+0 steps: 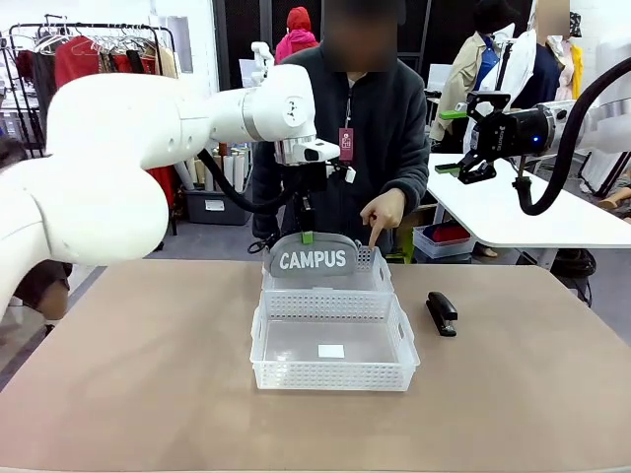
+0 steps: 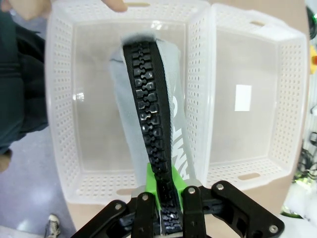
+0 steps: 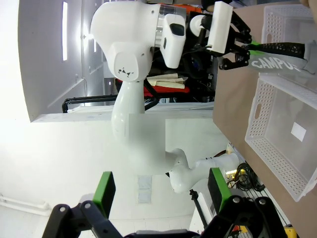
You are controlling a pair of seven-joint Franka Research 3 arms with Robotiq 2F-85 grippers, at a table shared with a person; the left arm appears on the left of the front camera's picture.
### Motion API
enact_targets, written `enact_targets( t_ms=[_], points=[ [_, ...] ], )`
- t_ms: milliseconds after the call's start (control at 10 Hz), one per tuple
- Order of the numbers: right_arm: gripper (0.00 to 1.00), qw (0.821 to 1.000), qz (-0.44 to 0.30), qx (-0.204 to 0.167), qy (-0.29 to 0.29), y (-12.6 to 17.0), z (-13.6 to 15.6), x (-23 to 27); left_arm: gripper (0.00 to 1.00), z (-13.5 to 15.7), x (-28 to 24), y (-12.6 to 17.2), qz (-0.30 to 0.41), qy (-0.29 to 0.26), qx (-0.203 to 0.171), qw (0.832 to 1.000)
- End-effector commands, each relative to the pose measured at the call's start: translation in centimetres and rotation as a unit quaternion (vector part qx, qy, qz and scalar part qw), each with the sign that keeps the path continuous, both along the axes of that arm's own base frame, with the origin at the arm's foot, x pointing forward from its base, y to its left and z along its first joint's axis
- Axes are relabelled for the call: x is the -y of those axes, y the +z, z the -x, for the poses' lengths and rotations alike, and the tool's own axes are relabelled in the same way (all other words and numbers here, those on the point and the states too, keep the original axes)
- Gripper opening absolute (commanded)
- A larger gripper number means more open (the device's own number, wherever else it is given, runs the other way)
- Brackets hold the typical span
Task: Distribute items into two baskets.
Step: Place the picked Pencil pouch into the Organizing basket as instructed by the person.
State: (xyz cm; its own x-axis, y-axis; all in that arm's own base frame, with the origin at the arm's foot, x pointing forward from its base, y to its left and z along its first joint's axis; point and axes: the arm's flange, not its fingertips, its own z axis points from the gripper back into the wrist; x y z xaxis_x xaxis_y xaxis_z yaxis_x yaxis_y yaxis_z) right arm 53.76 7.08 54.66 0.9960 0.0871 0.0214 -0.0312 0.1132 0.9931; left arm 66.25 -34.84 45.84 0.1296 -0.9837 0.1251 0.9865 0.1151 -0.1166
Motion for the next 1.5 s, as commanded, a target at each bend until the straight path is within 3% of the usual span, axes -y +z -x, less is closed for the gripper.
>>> enact_targets(
  t_ms=[0,600,1400],
  points=[
    [1.0,1.0,0.0,-0.003,-0.001,0.2,0.0,0.0,0.0,-2.0,1.1,0.7,0.008,-0.026,-0.016,1.0],
    [1.0,1.0,0.0,-0.003,-0.001,0.2,0.0,0.0,0.0,-4.5,3.4,-2.8,0.019,-0.063,-0.022,0.998],
    [1.0,1.0,0.0,-0.003,-0.001,0.2,0.0,0.0,0.0,-5.8,6.6,-6.1,-0.014,-0.064,0.012,0.998]
  ],
)
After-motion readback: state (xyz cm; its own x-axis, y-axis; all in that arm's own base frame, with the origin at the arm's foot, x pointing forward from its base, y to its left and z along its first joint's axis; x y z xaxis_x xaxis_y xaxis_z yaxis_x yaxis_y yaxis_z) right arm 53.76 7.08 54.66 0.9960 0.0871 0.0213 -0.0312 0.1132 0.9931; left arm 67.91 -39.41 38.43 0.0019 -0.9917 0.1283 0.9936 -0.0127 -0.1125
